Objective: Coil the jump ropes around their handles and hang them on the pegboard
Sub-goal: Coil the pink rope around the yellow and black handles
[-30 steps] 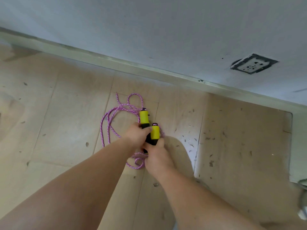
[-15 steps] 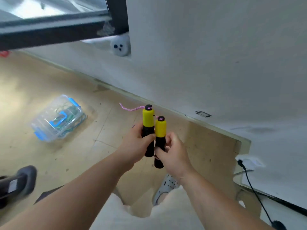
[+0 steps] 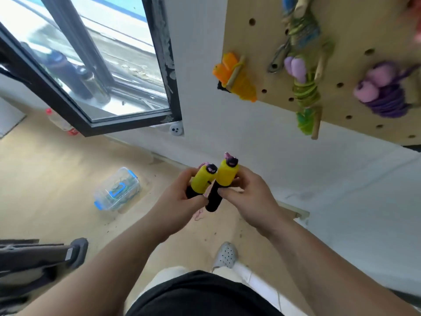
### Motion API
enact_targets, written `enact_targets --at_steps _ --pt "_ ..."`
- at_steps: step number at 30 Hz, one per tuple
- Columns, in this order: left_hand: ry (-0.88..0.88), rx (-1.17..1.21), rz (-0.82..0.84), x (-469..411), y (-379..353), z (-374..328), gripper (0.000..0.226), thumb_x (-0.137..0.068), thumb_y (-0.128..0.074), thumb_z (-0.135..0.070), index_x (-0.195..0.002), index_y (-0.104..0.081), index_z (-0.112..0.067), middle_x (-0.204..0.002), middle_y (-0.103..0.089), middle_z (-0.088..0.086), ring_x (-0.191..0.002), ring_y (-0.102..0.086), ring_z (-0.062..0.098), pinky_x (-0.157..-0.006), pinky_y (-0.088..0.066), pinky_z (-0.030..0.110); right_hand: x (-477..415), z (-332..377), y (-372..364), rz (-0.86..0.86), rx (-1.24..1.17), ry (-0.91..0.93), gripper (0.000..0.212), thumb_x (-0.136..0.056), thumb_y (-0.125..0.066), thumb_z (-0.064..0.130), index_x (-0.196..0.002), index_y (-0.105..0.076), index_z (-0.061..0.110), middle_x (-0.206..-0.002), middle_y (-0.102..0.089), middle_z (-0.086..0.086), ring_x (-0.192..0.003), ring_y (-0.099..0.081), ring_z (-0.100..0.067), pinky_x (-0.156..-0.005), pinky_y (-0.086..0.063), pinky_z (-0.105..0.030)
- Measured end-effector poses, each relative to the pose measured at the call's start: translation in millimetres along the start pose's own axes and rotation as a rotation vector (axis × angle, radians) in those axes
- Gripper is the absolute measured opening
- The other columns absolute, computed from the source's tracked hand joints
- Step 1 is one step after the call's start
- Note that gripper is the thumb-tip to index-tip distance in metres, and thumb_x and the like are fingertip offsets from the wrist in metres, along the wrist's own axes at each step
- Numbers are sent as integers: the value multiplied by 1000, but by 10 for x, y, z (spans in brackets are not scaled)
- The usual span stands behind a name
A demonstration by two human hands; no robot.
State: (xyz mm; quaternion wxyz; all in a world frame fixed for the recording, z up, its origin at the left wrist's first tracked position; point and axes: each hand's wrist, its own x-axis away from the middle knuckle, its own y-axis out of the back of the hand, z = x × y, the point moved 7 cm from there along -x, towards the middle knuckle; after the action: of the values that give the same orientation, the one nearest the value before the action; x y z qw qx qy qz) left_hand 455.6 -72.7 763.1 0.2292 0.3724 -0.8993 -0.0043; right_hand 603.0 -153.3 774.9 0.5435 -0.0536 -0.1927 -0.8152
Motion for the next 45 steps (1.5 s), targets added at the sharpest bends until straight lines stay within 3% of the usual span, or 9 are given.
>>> enact_targets --at_steps 8,15,23,28,30,34,37,40,45 --pt "-220 -53 45 694 101 -211 21 -92 -69 -21 -106 -67 -37 -85 -70 -7 -74 -64 10 -69 -51 25 1045 227 -290 -135 -79 -15 44 -81 -75 15 -110 -58 43 -101 -73 7 -100 -70 -13 -91 -57 -50" --pt "-359 -263 284 1235 -336 1 50 -66 -71 -18 -110 -55 -35 -90 -67 -10 -80 -66 12 -67 -55 40 1850 123 -408 -271 -27 -77 47 -86 -69 2 -112 -59 40 -106 -73 14 -98 -71 -3 -90 -59 -39" --pt "-438 -486 128 1496 -588 -6 57 -58 -79 -17 -99 -46 -38 -80 -62 -14 -72 -59 6 -54 -47 28 2333 22 -235 -137 208 -47 10 -86 -69 28 -95 -70 25 -82 -71 3 -76 -65 -17 -77 -55 -48" --pt "-442 -517 327 1686 -1024 -181 56 -56 -77 -14 -97 -46 -36 -79 -59 -11 -61 -55 11 -50 -44 34 2571 -159 352 -148 167 81 90 -67 -77 71 -145 -37 52 -138 -52 27 -130 -49 3 -108 -44 -29" --pt "-423 -516 404 1768 -1343 -240 59 -57 -78 -11 -100 -47 -36 -78 -59 -9 -59 -57 11 -45 -45 34 2640 -287 424 8 58 87 87 -75 -57 84 -151 -26 55 -149 -46 24 -141 -40 0 -117 -35 -39" --pt "-341 -417 385 1822 -1919 -262 61 -59 -76 -6 -105 -48 -33 -77 -60 -11 -59 -56 9 -49 -45 24 2830 -469 808 -38 55 125 62 -88 -29 83 -127 -57 44 -107 -70 8 -100 -67 -14 -94 -51 -54" --pt "-283 -436 378 1818 -2267 -234 56 -58 -75 -8 -102 -49 -31 -73 -55 -10 -57 -51 5 -50 -41 21 2976 -607 1172 -152 56 141 50 -97 -30 68 -106 -65 35 -66 -58 19 -62 -55 -4 -62 -51 -36" --pt "-262 -463 336 1852 -2594 -240 51 -53 -71 -20 -99 -51 -30 -75 -52 -8 -56 -50 7 -51 -41 25 3077 -793 1439 -182 52 158 46 -103 -32 57 -95 -64 25 -60 -51 20 -58 -46 -3 -61 -35 -26" --pt "-341 -511 120 1924 -2929 -342 42 -55 -66 -24 -91 -48 -33 -86 -50 -12 -74 -49 11 -61 -36 25 3176 -948 1657 -183 -67 170 59 -97 -32 74 -88 -54 19 -63 -44 3 -59 -41 -19 -57 -38 -50"
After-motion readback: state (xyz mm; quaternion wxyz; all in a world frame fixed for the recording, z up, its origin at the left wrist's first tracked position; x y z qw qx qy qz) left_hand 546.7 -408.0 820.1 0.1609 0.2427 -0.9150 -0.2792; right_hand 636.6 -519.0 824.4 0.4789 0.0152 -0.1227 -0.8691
